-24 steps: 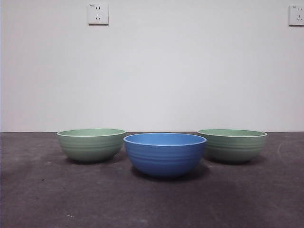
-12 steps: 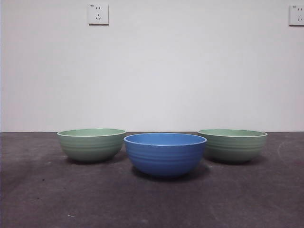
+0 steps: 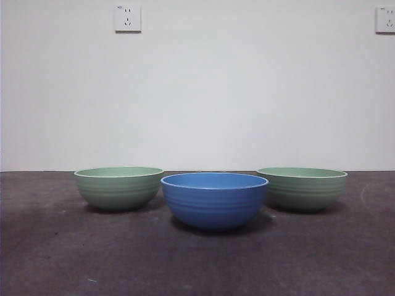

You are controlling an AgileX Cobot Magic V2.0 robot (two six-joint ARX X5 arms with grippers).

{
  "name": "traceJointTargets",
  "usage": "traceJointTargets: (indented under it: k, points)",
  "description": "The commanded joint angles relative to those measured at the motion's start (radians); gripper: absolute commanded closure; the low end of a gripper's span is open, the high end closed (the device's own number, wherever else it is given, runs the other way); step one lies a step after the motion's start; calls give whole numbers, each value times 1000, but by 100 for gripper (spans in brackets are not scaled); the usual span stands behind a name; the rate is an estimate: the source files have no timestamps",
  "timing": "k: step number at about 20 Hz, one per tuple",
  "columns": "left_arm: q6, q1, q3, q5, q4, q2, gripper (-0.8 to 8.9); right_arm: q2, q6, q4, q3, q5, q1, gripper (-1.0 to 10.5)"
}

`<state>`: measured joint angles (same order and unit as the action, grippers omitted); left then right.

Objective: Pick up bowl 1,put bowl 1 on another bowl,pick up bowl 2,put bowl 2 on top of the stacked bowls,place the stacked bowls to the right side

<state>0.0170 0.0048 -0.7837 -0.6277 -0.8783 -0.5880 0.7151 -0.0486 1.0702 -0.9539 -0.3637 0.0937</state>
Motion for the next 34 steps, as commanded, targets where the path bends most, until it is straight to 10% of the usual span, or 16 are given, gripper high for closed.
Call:
traceJointTargets:
  k: [1,12,25,34]
  points:
    - [12,0,-3,-2,1,0,216,7,12,-4,-3,2,2,379]
    - [13,0,-3,-1,1,0,217,132,108,-131,-3,7,2,380]
    - [13,0,-3,-2,-7,0,218,804,251,-487,-130,113,1,425]
    - [13,0,-3,-2,-35,0,218,994,281,-603,-151,111,2,639]
